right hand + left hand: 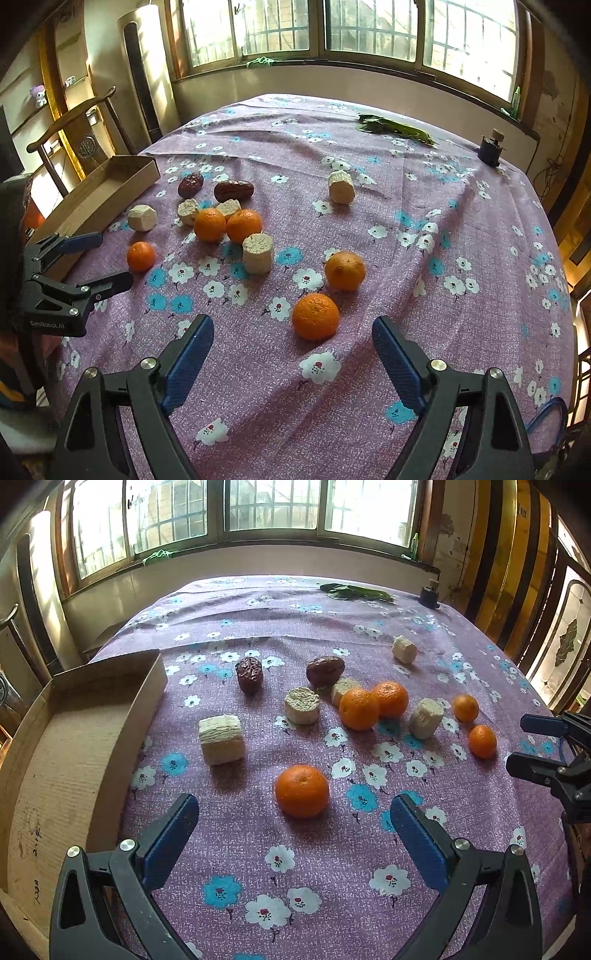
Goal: Organize fruits
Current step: 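Grasp an orange with the left tool while the right tool grasps another orange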
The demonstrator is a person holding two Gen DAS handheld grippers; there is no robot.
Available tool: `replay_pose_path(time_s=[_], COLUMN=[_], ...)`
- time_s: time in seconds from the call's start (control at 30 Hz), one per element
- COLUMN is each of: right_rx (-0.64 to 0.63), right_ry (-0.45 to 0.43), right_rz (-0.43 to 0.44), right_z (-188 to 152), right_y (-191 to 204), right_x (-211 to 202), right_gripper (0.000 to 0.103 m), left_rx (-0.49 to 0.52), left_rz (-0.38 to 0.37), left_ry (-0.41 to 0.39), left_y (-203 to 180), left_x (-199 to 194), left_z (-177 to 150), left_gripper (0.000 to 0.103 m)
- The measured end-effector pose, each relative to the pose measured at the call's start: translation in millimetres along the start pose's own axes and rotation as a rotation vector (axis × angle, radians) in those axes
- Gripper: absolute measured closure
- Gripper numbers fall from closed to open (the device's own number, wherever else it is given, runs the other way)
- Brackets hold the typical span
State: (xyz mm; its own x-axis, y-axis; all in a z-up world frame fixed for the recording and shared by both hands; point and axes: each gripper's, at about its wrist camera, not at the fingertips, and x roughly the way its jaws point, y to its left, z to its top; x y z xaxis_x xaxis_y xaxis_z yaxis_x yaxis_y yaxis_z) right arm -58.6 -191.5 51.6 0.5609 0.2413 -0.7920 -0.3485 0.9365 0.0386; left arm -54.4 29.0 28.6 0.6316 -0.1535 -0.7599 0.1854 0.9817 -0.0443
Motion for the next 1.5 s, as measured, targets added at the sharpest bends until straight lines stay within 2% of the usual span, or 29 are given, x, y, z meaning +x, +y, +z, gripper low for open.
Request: replay_pose_path(time_s=[0.3, 1.03, 1.17, 1.3, 1.5], right_rx=[-0.006, -0.048, -0.039, -0.054, -0.066], right_ry=[0.015, 0.040, 0.043, 0.056, 0.071], right_rz=[0.011, -0.006, 0.000, -0.001, -0.002], right_z=[-0.9, 3.6, 4.8, 5.8, 9.4], right_y=[-2.4, -4.5, -7.8, -7.9, -12.1], right_x=[6.9, 19.9, 23.4, 29.1, 38.0], right_gripper=[0.026, 0.027, 0.029, 0.031, 0.037], left_rx=[-0.010, -0.021, -0.017, -0.025, -0.009], left_rz=[0.015, 0.031, 0.031, 0.022, 0.020], left_ry=[0.012, 0.031, 0.039, 0.059, 0.069], left_y=[1.5, 11.8, 12.0, 11.6, 7.0], left_x=[6.2, 13.6, 16.3, 20.7, 25.5], left_z=[3.3, 6.4, 6.1, 7.0, 8.1], left_gripper=[0.000, 0.000, 0.000, 0.006, 0.006])
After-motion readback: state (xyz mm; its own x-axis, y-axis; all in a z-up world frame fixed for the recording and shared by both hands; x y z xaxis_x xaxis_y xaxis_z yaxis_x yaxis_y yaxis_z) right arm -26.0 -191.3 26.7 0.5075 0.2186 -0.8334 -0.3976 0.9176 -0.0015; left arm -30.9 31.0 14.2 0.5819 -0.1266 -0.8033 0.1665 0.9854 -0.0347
